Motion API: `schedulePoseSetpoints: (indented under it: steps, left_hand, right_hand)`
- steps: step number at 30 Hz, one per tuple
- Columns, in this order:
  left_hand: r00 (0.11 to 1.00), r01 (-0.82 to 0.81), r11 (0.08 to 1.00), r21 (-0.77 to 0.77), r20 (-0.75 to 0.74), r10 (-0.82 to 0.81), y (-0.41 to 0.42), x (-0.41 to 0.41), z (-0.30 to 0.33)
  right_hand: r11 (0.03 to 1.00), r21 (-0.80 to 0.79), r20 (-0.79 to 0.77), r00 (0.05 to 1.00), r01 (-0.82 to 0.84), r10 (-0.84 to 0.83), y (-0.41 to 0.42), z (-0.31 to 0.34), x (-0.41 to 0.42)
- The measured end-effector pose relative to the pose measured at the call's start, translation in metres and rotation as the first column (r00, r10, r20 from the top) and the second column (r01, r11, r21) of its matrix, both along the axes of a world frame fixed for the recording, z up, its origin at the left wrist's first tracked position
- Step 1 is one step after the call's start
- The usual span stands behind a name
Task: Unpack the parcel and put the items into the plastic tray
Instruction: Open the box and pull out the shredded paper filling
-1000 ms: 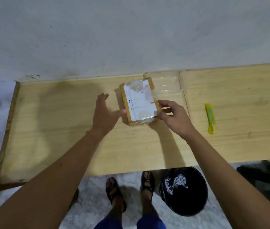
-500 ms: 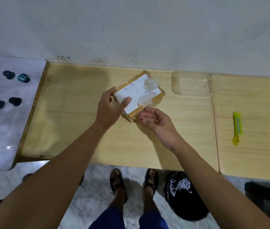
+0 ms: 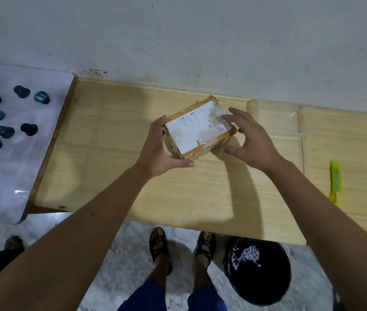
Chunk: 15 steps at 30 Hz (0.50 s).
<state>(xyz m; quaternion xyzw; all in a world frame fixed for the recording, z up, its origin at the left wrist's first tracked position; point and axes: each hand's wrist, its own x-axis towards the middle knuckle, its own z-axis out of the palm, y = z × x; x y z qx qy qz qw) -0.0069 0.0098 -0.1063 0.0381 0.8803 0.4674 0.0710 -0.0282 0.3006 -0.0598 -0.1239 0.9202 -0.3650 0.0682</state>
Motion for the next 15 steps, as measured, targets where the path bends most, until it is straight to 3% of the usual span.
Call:
schedulePoseSetpoints:
  steps: [2, 9, 15]
  left_hand:
    - [1.0, 0.008, 1.0, -0.007, -0.017, -0.008, -0.001, 0.001, -0.002]
    - [0.998, 0.037, 0.998, -0.044, -0.041, -0.039, -0.006, -0.003, 0.004]
    - [0.994, 0.101, 0.993, -0.059, -0.045, -0.104, -0.01, -0.012, 0.012]
  right_hand:
    - [0.995, 0.047, 0.013, 0.996, -0.092, 0.091, 0.002, -0.002, -0.011]
    - [0.98, 0.108, -0.181, 0.966, -0.169, 0.187, 0.007, 0.018, -0.033]
    - [0.994, -0.065, -0.302, 0.951, -0.088, 0.064, -0.005, 0.043, -0.064]
